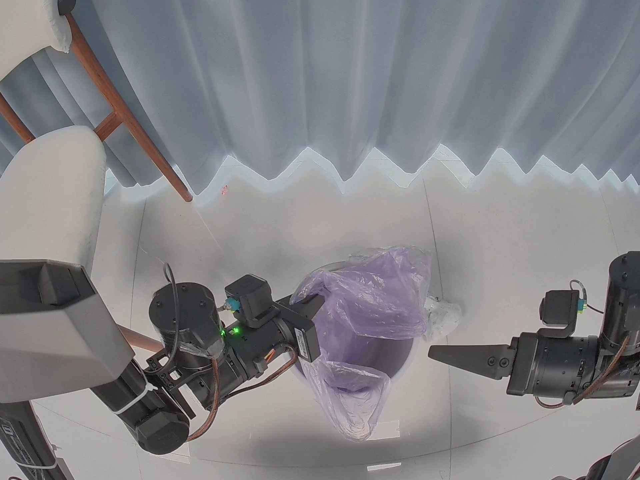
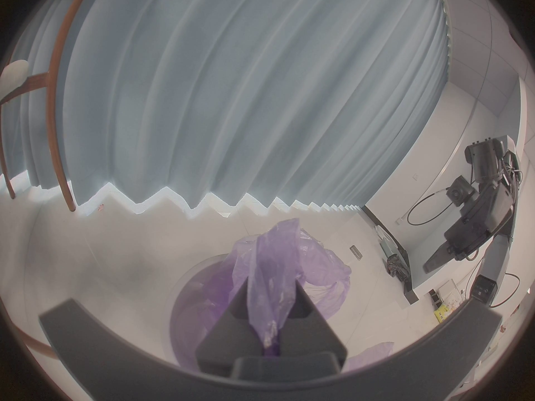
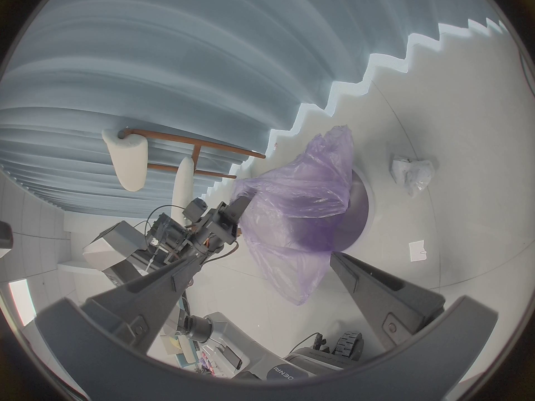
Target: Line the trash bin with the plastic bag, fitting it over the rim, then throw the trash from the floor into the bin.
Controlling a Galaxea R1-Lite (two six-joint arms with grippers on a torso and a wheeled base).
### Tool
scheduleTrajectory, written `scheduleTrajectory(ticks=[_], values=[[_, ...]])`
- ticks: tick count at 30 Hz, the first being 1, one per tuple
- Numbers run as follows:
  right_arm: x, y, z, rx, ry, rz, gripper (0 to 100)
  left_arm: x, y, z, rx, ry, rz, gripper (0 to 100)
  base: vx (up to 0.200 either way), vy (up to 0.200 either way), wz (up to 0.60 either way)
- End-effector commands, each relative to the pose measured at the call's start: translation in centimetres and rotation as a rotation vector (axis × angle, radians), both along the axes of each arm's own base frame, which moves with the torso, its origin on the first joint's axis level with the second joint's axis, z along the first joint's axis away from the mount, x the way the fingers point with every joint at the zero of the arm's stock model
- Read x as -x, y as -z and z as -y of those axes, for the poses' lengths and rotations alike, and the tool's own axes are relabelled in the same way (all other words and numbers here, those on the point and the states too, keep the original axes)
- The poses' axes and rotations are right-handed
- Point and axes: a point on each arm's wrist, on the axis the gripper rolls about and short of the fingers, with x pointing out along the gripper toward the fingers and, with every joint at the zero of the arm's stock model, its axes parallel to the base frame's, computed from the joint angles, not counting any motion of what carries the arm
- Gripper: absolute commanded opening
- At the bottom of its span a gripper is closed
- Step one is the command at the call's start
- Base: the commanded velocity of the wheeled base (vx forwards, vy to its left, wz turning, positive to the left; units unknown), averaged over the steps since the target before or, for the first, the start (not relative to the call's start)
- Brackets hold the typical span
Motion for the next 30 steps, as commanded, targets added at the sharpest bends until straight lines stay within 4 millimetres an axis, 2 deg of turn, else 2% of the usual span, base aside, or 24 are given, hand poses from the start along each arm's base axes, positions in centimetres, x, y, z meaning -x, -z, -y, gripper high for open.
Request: scheduleTrajectory(ticks=[1,6,21,30], values=[[-1.0,0.8,-0.2,0.025,0.029,-0.033,100,0.2,0.0,0.1,-0.001,0.007,-0.002,0,0.000,0.000,0.00],[-2.1,1.7,-0.4,0.059,0.077,-0.058,100,0.6,0.1,0.3,-0.005,0.019,-0.007,0,0.000,0.000,0.00],[-2.3,2.7,-0.5,0.090,0.084,-0.086,100,0.7,0.1,0.5,-0.006,0.025,-0.008,0,0.000,0.000,0.00],[-2.8,4.0,-1.0,0.131,0.080,-0.132,100,0.7,0.3,0.6,-0.009,0.028,-0.011,0,0.000,0.000,0.00]])
